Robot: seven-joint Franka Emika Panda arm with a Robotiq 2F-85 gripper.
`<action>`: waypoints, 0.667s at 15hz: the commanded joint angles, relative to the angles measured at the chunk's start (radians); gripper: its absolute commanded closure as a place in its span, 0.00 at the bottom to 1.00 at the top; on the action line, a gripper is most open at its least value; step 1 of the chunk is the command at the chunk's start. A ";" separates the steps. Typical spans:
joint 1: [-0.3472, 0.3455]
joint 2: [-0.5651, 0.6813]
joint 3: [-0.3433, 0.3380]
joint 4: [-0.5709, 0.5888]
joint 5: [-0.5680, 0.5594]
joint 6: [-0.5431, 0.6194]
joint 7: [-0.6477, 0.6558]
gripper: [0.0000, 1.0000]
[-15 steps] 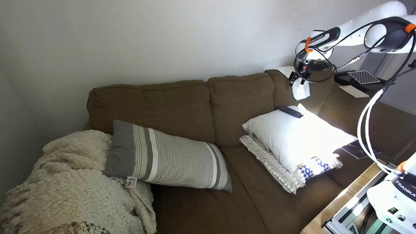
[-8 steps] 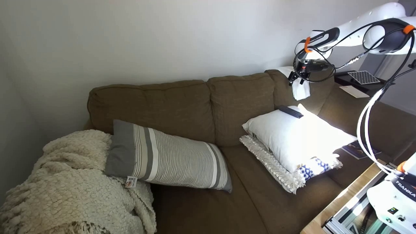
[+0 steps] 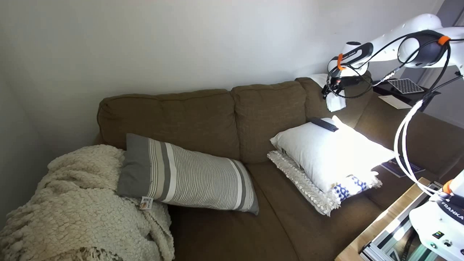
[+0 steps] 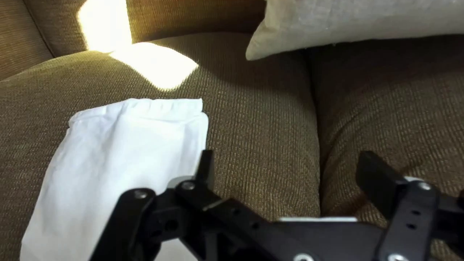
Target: Put the black remote on the white pillow and then cover it with the white cloth
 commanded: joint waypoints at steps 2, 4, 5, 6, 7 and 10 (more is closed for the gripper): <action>0.004 0.106 -0.063 0.043 -0.056 0.162 0.074 0.00; 0.006 0.146 -0.094 0.058 -0.076 0.217 0.117 0.00; 0.008 0.163 -0.106 0.063 -0.084 0.237 0.132 0.00; 0.018 0.182 -0.127 0.070 -0.097 0.260 0.159 0.00; 0.022 0.200 -0.142 0.078 -0.106 0.277 0.179 0.00; 0.042 0.263 -0.188 0.122 -0.121 0.318 0.252 0.00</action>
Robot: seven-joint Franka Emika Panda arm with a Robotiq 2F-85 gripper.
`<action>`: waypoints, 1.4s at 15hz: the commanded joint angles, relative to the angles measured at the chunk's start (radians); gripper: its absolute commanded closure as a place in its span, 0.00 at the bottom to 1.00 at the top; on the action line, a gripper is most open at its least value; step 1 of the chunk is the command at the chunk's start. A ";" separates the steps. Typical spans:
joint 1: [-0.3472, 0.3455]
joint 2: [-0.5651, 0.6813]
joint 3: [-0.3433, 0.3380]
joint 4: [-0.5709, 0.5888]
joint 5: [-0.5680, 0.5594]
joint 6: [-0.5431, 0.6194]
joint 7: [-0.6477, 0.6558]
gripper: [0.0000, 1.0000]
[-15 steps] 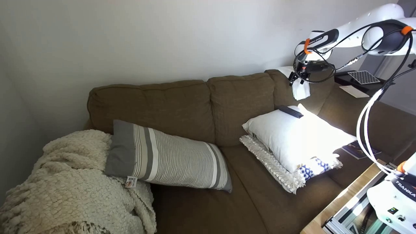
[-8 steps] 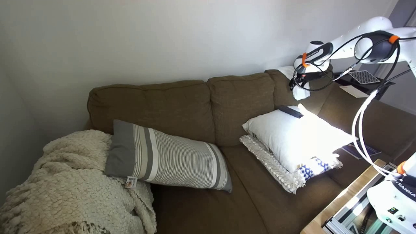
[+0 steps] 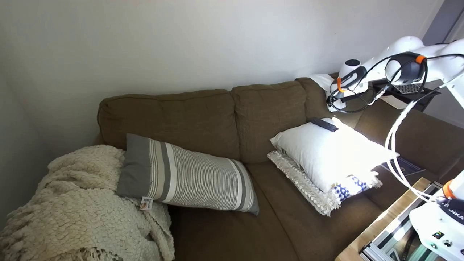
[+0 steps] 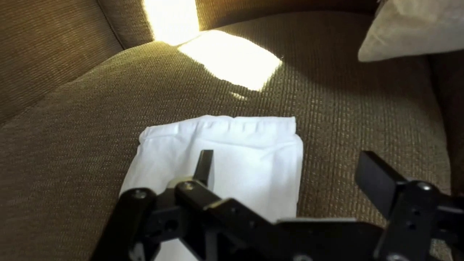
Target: Put the black remote on the white pillow and then cover it with the white cloth
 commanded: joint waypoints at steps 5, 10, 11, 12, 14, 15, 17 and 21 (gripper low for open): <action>0.069 0.187 -0.152 0.177 -0.053 0.056 0.205 0.00; 0.068 0.265 -0.182 0.280 -0.055 0.051 0.266 0.00; 0.065 0.279 -0.187 0.300 -0.054 0.047 0.277 0.00; 0.062 0.294 -0.190 0.322 -0.053 0.043 0.287 0.00; 0.058 0.322 -0.201 0.359 -0.055 0.035 0.304 0.00; 0.067 0.327 -0.217 0.360 -0.039 0.036 0.305 0.05; 0.064 0.349 -0.233 0.389 -0.039 0.030 0.317 0.29; 0.058 0.373 -0.264 0.432 -0.037 0.018 0.337 0.54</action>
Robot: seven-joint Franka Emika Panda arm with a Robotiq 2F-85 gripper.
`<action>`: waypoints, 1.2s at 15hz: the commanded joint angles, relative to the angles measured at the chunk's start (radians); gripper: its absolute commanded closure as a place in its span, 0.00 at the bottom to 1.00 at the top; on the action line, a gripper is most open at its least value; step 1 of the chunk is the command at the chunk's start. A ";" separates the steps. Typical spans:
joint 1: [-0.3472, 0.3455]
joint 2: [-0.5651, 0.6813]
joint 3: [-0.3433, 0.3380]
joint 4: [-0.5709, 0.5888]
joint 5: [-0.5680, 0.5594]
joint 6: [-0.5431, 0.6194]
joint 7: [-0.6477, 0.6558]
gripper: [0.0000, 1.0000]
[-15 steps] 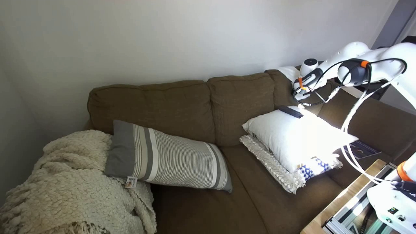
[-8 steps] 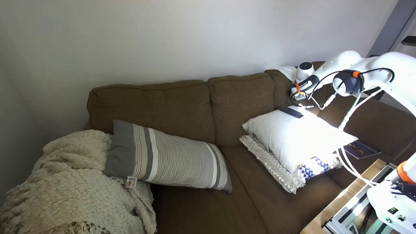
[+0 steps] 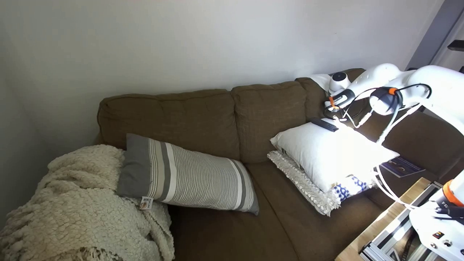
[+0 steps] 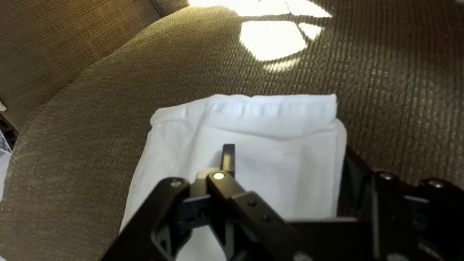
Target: Put the black remote on the white pillow and then cover it with the white cloth
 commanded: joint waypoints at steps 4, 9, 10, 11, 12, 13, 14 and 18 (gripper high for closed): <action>-0.026 0.032 -0.011 0.089 0.009 -0.059 0.004 0.85; -0.037 -0.030 0.053 0.091 0.032 -0.201 -0.073 1.00; -0.039 -0.055 0.079 0.084 0.040 -0.238 -0.107 0.99; -0.041 -0.078 0.103 0.077 0.048 -0.271 -0.140 0.99; -0.034 -0.112 0.118 0.060 0.055 -0.311 -0.165 0.99; -0.034 -0.137 0.139 0.054 0.061 -0.344 -0.202 0.99; -0.027 -0.169 0.153 0.042 0.069 -0.395 -0.223 0.99; -0.006 -0.286 0.211 0.013 0.084 -0.570 -0.333 0.99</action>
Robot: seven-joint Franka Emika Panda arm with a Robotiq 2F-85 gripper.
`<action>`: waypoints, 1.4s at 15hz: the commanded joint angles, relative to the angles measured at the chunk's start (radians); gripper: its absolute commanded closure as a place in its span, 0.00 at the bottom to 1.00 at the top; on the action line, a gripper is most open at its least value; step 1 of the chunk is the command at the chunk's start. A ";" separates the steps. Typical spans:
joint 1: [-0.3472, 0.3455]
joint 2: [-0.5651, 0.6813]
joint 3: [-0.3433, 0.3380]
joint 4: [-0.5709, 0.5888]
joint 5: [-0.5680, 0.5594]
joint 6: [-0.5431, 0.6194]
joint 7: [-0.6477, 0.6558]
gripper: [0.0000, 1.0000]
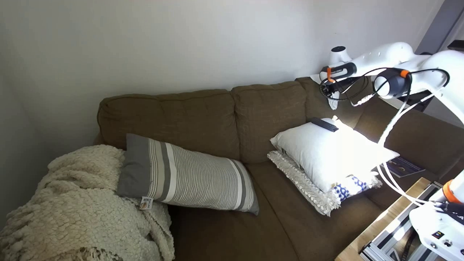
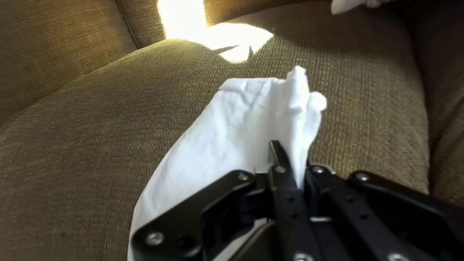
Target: Put the black remote on the white pillow and then cover it with the white cloth
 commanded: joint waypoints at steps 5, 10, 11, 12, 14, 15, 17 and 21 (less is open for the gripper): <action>0.025 -0.200 0.123 -0.071 0.038 -0.329 -0.259 0.99; 0.047 -0.265 0.154 -0.077 0.016 -0.543 -0.444 0.99; 0.052 -0.277 0.156 -0.083 0.011 -0.584 -0.483 0.99; 0.060 -0.288 0.152 -0.084 0.001 -0.629 -0.518 0.99; 0.079 -0.306 0.143 -0.094 -0.020 -0.708 -0.573 0.99; 0.088 -0.314 0.140 -0.101 -0.033 -0.740 -0.597 0.99; 0.108 -0.331 0.138 -0.122 -0.056 -0.793 -0.635 0.99; 0.154 -0.368 0.140 -0.190 -0.101 -0.854 -0.710 0.99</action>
